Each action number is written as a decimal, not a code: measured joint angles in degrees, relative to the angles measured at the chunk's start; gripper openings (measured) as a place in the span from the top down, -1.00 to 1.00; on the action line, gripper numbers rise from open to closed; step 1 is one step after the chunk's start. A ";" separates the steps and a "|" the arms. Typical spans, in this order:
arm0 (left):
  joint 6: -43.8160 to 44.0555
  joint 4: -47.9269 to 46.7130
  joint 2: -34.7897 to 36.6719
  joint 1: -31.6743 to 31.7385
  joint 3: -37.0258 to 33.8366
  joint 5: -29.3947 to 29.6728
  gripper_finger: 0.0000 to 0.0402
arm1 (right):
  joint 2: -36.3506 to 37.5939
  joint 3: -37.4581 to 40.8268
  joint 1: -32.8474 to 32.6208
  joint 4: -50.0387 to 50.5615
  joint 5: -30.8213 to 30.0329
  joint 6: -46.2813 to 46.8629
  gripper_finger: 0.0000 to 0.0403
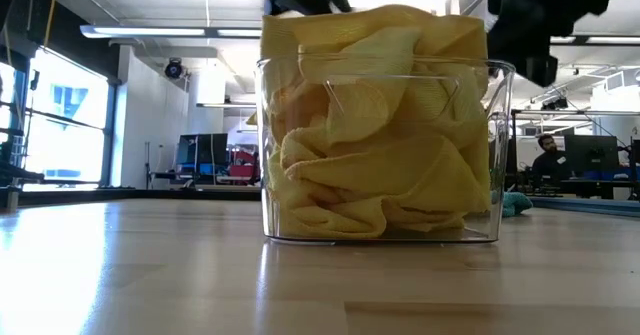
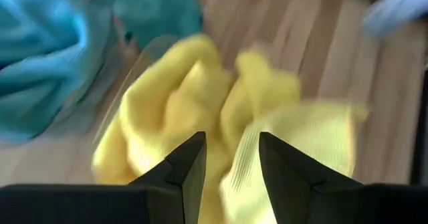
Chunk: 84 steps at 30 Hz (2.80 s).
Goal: Sort microfiber towel by color & place in baskets
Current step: Put the yellow towel into the bottom transparent bin
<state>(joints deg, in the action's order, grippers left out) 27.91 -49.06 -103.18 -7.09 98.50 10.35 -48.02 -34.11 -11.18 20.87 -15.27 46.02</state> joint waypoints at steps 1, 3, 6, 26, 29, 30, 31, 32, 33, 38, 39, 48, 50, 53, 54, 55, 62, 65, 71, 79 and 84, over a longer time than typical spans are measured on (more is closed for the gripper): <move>-0.56 -2.17 0.61 -0.57 -0.01 0.87 0.38 | -0.51 -0.13 -1.57 -2.02 -0.97 0.07 1.00; -1.52 -5.24 2.05 -1.82 -0.55 3.34 0.38 | -2.77 -1.88 -4.79 -2.89 -3.26 0.14 1.00; -0.93 -7.61 5.78 -3.37 -4.77 6.84 0.38 | -9.11 -7.41 -9.01 -2.70 -7.30 0.24 1.00; 23.91 5.52 40.39 -19.54 -47.53 7.68 0.38 | -63.94 -66.63 -9.33 39.48 2.62 27.34 1.00; 26.22 7.10 41.76 -22.60 -49.07 9.57 0.38 | -69.46 -69.53 -8.36 39.42 6.70 27.62 1.00; 26.80 7.26 41.85 -23.48 -49.17 10.02 0.38 | -71.12 -70.01 -8.06 39.75 7.43 28.18 1.00; 27.20 7.12 41.86 -24.31 -49.29 10.47 0.38 | -72.69 -70.07 -7.75 39.70 8.01 28.64 1.00; 27.40 6.98 41.89 -25.08 -49.29 10.82 0.38 | -74.08 -70.07 -7.49 39.65 8.38 28.73 1.00; 27.46 7.10 41.91 -25.81 -49.29 11.18 0.38 | -75.35 -70.07 -7.21 39.47 8.52 28.70 1.00; 27.56 7.02 41.91 -27.69 -49.29 12.48 0.38 | -78.64 -70.19 -6.76 38.79 9.96 28.52 1.00; 27.58 7.03 41.91 -27.92 -49.29 12.85 0.38 | -78.72 -70.20 -6.78 38.67 9.99 28.51 1.00; 26.01 6.90 41.91 -27.69 -49.29 13.53 0.38 | -74.00 -73.68 -6.93 42.51 9.31 27.74 1.00; 25.98 6.91 41.91 -27.61 -49.29 13.53 0.38 | -73.31 -76.16 -6.93 44.75 8.75 26.97 1.00; 25.95 6.90 41.91 -27.15 -49.29 13.51 0.38 | -72.61 -81.12 -7.02 49.67 7.40 24.00 1.00; 25.83 6.91 41.91 -26.96 -49.29 13.51 0.38 | -72.60 -83.02 -7.04 51.43 7.20 22.51 1.00; 25.55 6.89 41.91 -26.76 -49.29 13.51 0.38 | -72.60 -84.87 -7.08 53.78 7.14 20.75 1.00; 25.48 6.78 41.89 -25.51 -49.29 13.25 0.38 | -72.10 -88.21 -7.16 69.23 4.66 7.99 1.00; 25.41 6.37 41.88 -25.49 -49.29 13.37 0.38 | -70.94 -83.64 -6.38 65.62 6.53 0.01 1.00; 25.43 5.47 41.84 -25.49 -49.29 14.06 0.38 | -67.60 -73.56 -5.02 68.50 2.40 -3.96 1.00; 30.45 5.86 41.84 -25.49 -49.29 16.25 0.38 | -57.85 -52.94 -4.45 46.40 9.89 -15.77 1.00; 34.02 6.12 41.84 -25.49 -49.29 16.40 0.38 | -56.47 -45.47 -3.76 36.72 11.04 -23.18 1.00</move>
<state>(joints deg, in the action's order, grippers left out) 61.93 -42.95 -61.34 -32.58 49.21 26.74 -104.49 -79.58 -14.94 57.59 -4.23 22.84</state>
